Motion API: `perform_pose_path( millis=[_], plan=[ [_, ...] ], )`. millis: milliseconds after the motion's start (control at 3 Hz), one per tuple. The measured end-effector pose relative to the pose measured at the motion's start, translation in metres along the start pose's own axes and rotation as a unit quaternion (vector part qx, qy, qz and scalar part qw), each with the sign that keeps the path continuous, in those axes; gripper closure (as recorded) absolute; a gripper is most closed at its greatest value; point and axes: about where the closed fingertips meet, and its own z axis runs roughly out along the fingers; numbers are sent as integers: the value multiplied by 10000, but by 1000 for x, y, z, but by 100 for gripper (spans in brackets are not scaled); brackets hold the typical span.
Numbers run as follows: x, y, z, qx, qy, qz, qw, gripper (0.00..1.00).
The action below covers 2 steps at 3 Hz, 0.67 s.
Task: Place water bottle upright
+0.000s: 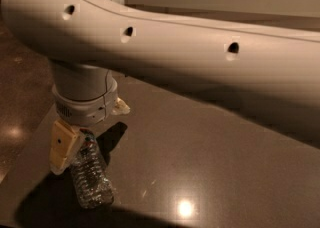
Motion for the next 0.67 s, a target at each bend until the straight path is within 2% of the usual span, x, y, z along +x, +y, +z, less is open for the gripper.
perform_pose_path(
  millis=[333,667],
  plan=[
    [-1,-3,7,89,101,123,9998,0],
    [-1,-1,13,112,203,159,9996,16]
  ],
)
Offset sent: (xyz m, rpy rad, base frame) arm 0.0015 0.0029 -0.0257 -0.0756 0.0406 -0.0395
